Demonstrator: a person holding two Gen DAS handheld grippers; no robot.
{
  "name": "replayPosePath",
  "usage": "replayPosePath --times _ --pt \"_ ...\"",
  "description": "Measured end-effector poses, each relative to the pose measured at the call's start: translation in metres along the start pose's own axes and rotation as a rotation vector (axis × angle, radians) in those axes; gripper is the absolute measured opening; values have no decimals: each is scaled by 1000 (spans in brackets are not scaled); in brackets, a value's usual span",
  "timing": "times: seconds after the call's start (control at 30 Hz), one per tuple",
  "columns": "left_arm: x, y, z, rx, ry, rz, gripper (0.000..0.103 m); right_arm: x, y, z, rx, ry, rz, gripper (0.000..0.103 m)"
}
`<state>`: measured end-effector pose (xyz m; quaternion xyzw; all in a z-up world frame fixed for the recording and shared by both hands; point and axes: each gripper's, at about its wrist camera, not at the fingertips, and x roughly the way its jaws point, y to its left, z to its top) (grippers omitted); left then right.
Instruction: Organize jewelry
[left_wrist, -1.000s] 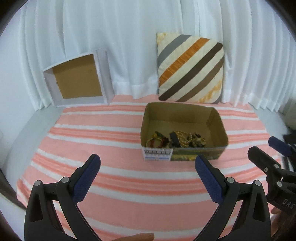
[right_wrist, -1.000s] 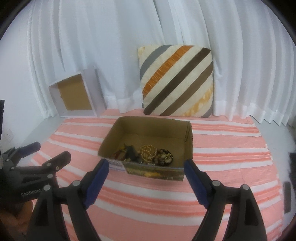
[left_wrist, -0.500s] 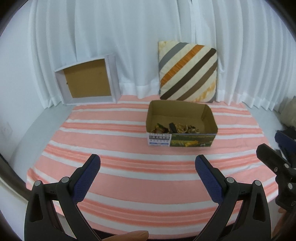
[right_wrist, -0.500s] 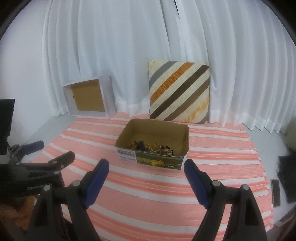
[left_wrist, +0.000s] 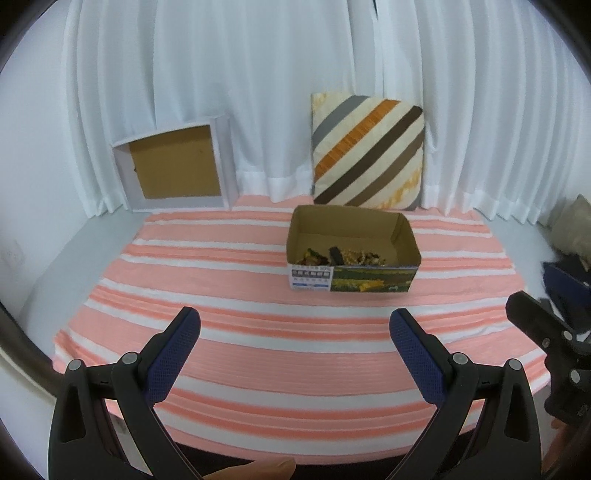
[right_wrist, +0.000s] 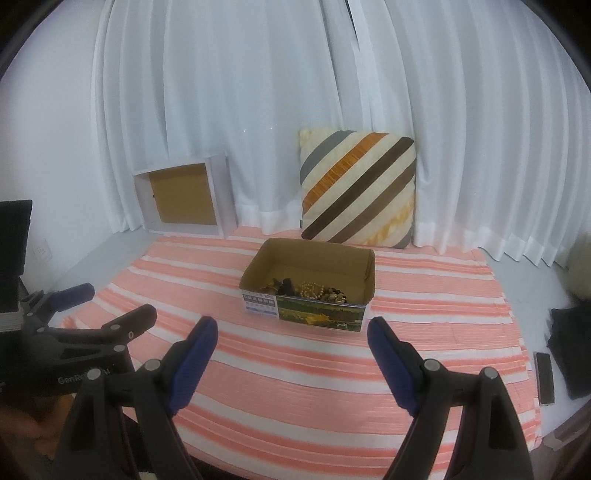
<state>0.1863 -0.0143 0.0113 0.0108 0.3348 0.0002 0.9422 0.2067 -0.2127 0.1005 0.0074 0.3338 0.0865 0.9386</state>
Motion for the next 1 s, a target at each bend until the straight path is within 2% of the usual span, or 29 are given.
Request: replayPosePath --times 1.0 --pt "-2 -1 -2 -19 1 -3 102 -9 -3 0 4 -1 -5 85"
